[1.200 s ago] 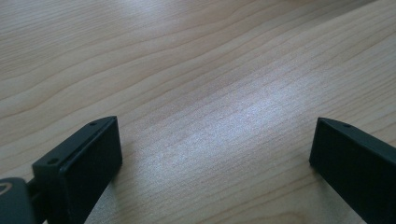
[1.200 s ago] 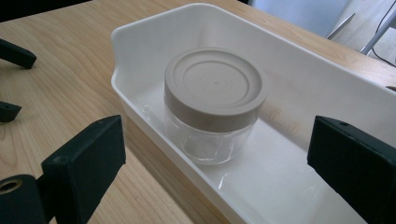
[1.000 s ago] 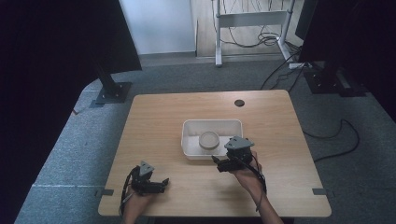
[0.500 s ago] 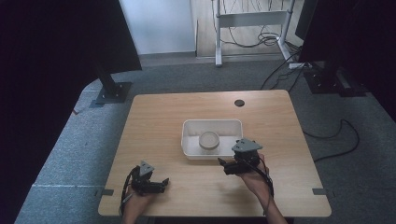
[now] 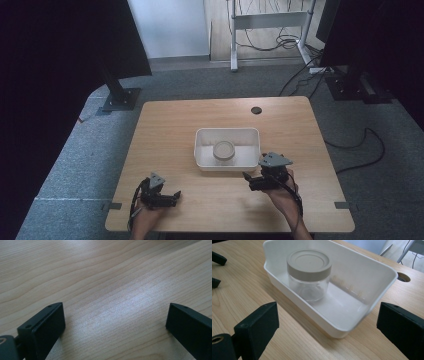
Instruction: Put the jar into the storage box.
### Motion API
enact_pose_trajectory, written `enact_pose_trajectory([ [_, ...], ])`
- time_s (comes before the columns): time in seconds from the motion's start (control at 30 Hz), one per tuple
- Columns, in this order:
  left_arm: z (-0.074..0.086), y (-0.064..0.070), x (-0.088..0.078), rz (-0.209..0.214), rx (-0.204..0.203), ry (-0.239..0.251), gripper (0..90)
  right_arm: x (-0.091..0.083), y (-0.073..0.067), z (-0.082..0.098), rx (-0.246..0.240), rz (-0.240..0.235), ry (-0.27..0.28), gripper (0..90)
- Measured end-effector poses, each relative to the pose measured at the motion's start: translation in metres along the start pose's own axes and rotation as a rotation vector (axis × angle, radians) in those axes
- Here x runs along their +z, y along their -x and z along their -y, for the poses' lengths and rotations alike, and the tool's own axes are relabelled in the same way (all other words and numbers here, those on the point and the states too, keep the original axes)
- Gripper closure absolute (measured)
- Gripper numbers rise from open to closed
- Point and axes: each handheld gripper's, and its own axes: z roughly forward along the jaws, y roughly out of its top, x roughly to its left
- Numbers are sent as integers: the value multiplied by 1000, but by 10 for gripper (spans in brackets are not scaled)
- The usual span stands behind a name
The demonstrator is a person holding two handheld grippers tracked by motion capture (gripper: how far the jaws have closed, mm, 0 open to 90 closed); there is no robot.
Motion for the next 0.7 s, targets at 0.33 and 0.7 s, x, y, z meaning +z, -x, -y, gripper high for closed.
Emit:
enact_pose_trajectory([
  [0.33, 0, 0, 0, 0, 0, 0, 24, -13, 7, 15, 15, 30, -5, 42],
  [0.7, 0, 0, 0, 0, 0, 0, 24, -25, 12, 32, 16, 50, -10, 52],
])
